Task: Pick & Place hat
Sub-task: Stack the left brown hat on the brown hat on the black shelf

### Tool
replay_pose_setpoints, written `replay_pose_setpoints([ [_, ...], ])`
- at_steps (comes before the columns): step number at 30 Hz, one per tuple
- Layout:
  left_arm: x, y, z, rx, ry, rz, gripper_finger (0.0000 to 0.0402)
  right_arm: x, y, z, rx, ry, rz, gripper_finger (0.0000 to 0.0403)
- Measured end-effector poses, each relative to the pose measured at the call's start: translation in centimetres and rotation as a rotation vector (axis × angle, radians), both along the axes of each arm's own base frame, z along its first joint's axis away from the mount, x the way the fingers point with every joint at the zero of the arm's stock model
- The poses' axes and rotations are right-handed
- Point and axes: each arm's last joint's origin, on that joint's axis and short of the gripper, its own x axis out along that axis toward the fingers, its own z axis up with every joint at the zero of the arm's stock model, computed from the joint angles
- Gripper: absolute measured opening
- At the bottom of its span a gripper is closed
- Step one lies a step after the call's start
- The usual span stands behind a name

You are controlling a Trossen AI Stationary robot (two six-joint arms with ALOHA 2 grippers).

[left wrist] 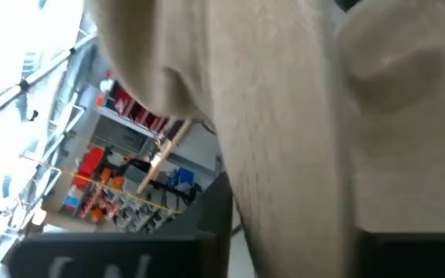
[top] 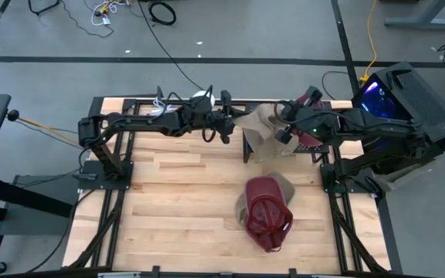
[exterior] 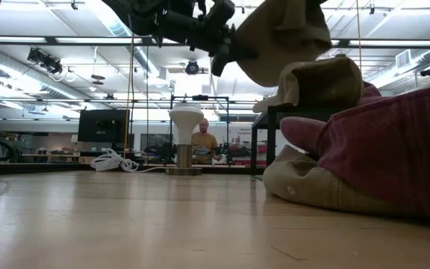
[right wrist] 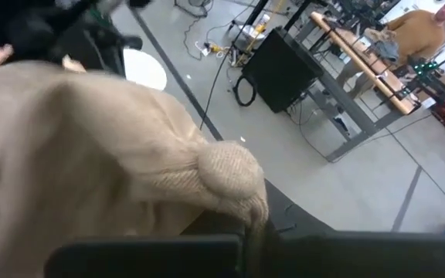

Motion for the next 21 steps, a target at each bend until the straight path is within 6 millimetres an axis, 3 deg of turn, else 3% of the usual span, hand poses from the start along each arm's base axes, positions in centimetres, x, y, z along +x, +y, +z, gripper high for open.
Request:
replay_pose_setpoints([
  [12, 0.02, 0.04, -0.07, -0.002, -0.001, 0.006, 0.0252, -0.19, -0.17, 0.13, -0.091, 0.051, -0.046, 0.0002],
  [16, 0.01, 0.04, -0.07, -0.003, 0.0, 0.006, 0.0286, -0.42, -0.38, 0.31, -0.167, 0.056, -0.144, 0.0002],
  [21, 0.01, 0.03, -0.05, -0.008, -0.001, 0.007, 0.0295, -0.56, -0.71, 0.4, -0.2, 0.057, -0.203, 0.0002],
])
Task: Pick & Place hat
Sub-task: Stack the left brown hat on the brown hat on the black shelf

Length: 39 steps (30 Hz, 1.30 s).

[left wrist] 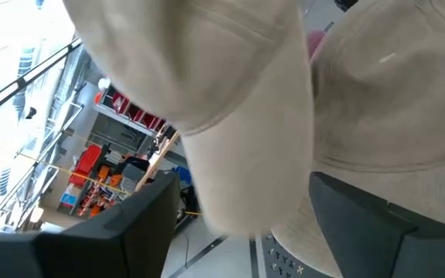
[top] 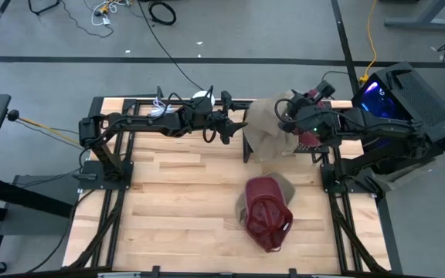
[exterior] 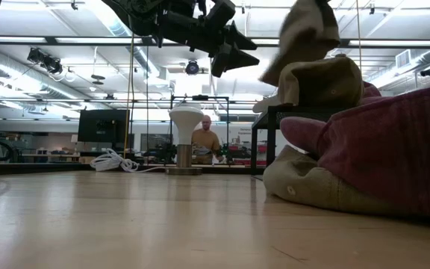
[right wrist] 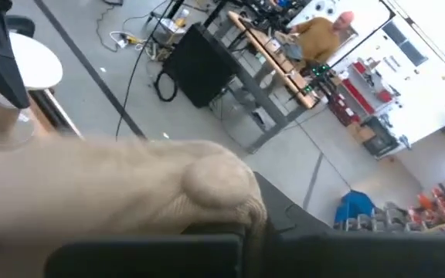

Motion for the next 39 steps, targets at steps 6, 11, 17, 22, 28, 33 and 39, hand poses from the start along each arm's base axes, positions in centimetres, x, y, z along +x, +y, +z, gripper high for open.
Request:
replay_pose_setpoints([
  [6, -0.1, 0.1, 0.1, -0.041, -0.013, 0.051, 0.0295, 0.2, -0.1, -0.2, 0.11, -0.059, 0.069, 0.0002],
  [11, -0.1, 0.2, 0.1, -0.043, -0.014, 0.084, 0.0295, 0.4, -0.2, 0.2, 0.074, -0.106, 0.027, 0.0002],
  [17, -0.1, 0.2, 0.1, -0.046, -0.015, 0.081, 0.0295, 1.0, -1.1, 1.9, -0.029, -0.219, -0.033, 0.0002],
  [22, -0.1, 0.2, 0.1, -0.068, -0.024, 0.092, 0.0295, 1.5, -1.2, 2.6, 0.017, -0.304, 0.076, 0.0002],
  [28, -0.1, 0.3, 0.1, -0.076, -0.028, 0.123, 0.0295, 1.7, -1.1, 2.0, 0.085, -0.342, 0.07, 0.0002],
  [33, -0.2, 0.4, 0.1, -0.088, -0.034, 0.143, 0.0295, 2.8, -1.2, 0.6, 0.124, -0.306, 0.046, 0.0002],
  [39, -0.2, 0.3, 0.1, -0.105, -0.041, 0.144, 0.0295, 4.7, -1.3, -0.7, 0.129, -0.248, 0.042, 0.0002],
])
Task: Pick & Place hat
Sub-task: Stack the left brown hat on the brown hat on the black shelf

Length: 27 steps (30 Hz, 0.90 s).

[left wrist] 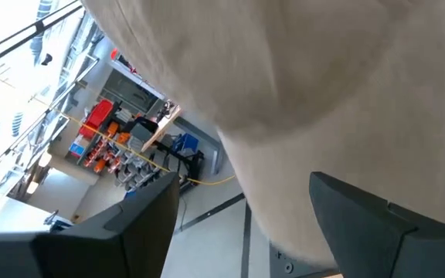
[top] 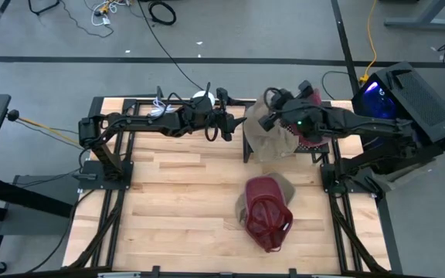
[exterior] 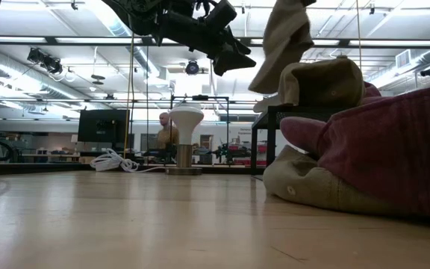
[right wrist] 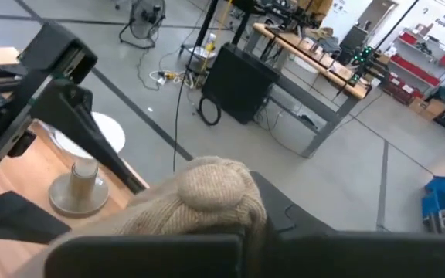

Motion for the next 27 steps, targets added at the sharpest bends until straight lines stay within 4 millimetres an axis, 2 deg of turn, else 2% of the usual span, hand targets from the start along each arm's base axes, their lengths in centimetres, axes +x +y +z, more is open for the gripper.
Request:
replay_pose_setpoints([
  [4, 0.0, 0.0, 0.0, -0.001, 0.003, 0.001, 0.0295, 0.2, 0.0, -0.4, 0.009, 0.016, -0.005, 0.0002],
  [11, 0.0, 0.0, -0.2, -0.007, 0.023, 0.001, 0.0295, -0.8, 0.0, -0.6, 0.028, 0.039, -0.046, 0.0002],
  [16, 0.0, 0.0, -0.3, -0.014, 0.025, 0.001, 0.0295, -1.1, 0.1, -1.3, 0.104, 0.038, -0.048, 0.0002],
  [27, 0.0, -0.1, -0.4, -0.142, -0.017, -0.026, 0.0295, -1.4, 0.2, -1.9, 0.208, 0.009, -0.048, 0.0002],
])
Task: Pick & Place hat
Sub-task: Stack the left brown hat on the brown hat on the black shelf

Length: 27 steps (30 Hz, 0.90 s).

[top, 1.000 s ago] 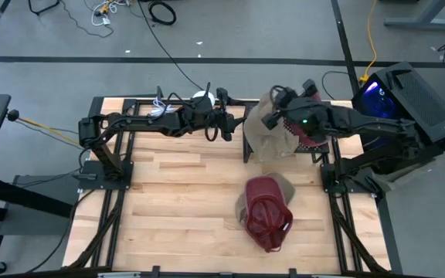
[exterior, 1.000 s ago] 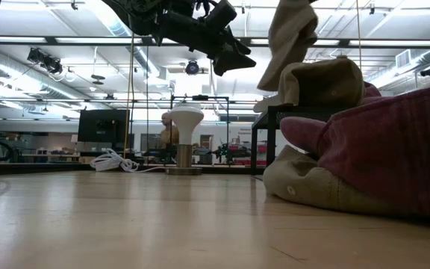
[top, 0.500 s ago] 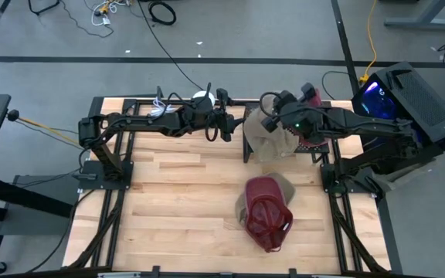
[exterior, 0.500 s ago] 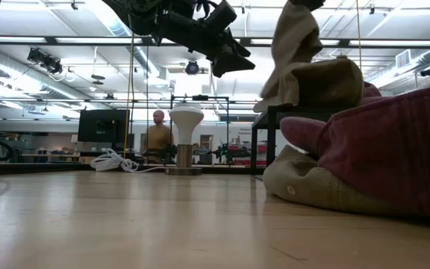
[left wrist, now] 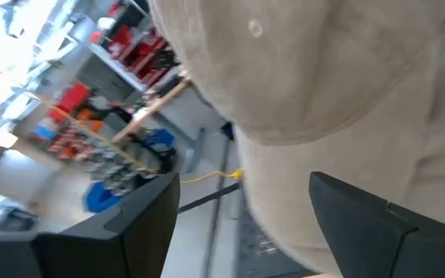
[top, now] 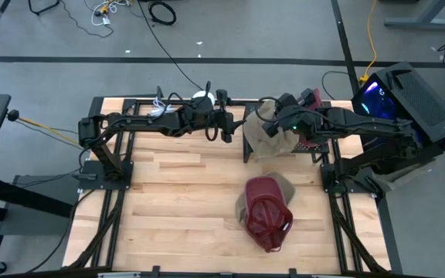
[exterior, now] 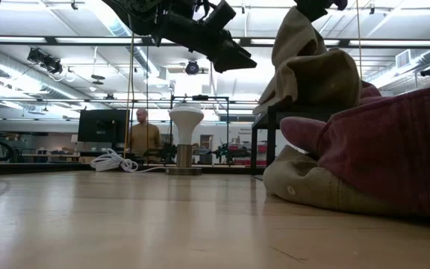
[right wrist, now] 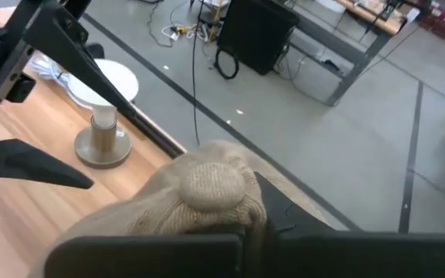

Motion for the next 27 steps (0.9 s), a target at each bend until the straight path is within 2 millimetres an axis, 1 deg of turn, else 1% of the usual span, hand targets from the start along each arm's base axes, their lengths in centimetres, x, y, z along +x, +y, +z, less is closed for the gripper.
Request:
replay_pose_setpoints([
  [4, 0.0, -0.2, -0.3, -0.089, 0.006, -0.057, 0.0295, -0.2, 0.0, -0.2, 0.021, -0.005, -0.027, 0.0002],
  [8, 0.0, -0.4, -0.7, -0.139, 0.035, -0.102, 0.0295, 0.0, -0.1, 0.1, 0.001, -0.062, -0.056, 0.0002],
  [15, 0.0, -1.6, -1.7, -0.177, 0.135, -0.139, 0.0295, 0.2, 0.1, 0.1, 0.082, -0.106, -0.014, 0.0002],
  [20, 0.2, -2.5, -1.8, -0.197, 0.144, -0.141, 0.0295, 0.2, 0.1, 0.0, 0.107, -0.109, -0.009, 0.0002],
  [24, 0.2, -2.6, -1.8, -0.188, 0.147, -0.121, 0.0295, 0.2, 0.2, -0.1, 0.149, -0.119, 0.01, 0.0002],
  [27, 0.2, -2.2, -2.0, -0.195, 0.148, -0.11, 0.0295, 0.3, 0.3, -0.2, 0.195, -0.125, 0.041, 0.0002],
])
